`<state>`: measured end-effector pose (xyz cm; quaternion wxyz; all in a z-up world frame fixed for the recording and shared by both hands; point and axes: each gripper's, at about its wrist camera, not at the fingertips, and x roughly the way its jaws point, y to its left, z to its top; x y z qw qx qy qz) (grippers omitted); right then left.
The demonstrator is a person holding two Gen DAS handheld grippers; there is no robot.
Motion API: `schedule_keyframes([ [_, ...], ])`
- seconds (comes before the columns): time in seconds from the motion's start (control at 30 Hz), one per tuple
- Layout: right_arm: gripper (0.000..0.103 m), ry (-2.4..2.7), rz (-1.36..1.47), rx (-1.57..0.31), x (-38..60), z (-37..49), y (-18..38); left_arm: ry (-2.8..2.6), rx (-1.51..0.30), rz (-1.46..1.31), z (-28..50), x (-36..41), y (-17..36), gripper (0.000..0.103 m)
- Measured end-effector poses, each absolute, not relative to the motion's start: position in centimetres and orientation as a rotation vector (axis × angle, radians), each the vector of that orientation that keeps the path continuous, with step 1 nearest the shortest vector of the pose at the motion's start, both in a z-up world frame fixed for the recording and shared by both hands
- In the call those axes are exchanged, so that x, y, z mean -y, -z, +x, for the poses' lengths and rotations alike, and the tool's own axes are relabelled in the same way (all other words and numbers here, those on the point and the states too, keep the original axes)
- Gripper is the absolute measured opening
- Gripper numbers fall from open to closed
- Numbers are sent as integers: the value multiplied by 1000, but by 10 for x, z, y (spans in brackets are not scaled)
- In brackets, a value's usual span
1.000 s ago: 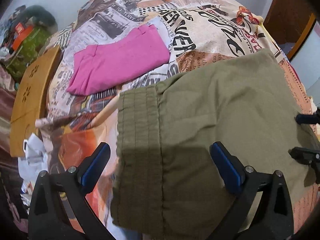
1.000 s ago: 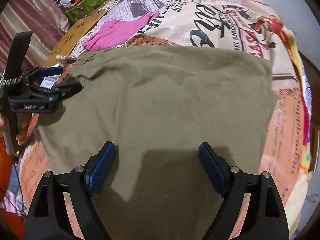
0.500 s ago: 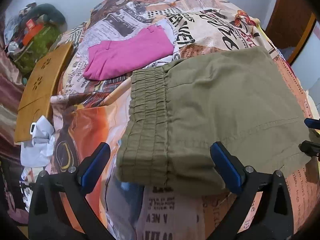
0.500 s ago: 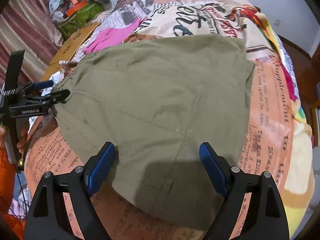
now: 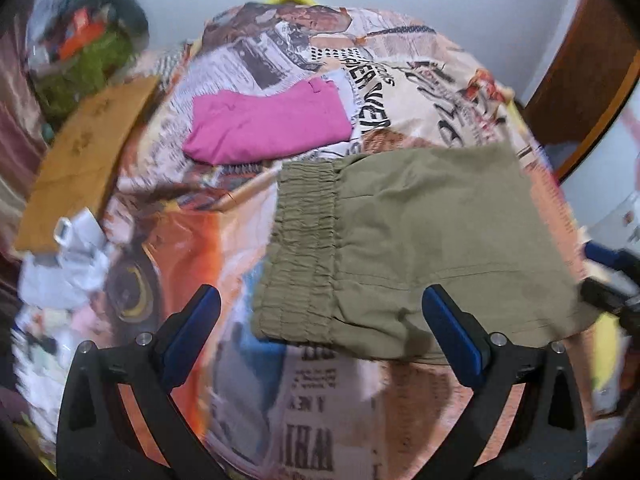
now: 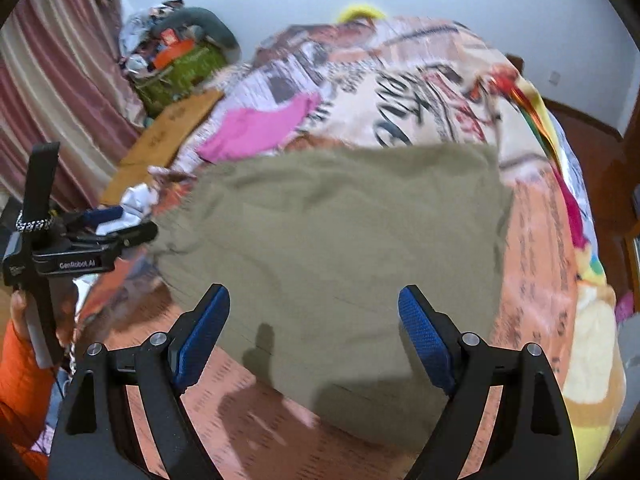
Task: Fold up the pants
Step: 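Grasp the elastic waistband end of the pants with the left tool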
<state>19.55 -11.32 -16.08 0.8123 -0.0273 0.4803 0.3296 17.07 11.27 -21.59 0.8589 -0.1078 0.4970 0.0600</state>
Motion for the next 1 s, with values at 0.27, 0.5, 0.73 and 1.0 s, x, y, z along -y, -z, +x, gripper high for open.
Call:
schedule_keyframes([
  [0.27, 84, -743, -130, -1136, 78, 202, 193, -33, -1119, -475, 159, -129, 235, 102],
  [0.5, 86, -759, -166, -1174, 74, 202, 208, 102, -1201, -651, 157, -124, 259, 102],
  [0.73, 89, -779, -185, -1169, 73, 196, 212, 191, -1202, -785, 171, -120, 268, 102],
  [1.0, 92, -798, -175, -1174, 74, 196, 214, 201, -1158, -1002, 193, -143, 287, 102],
])
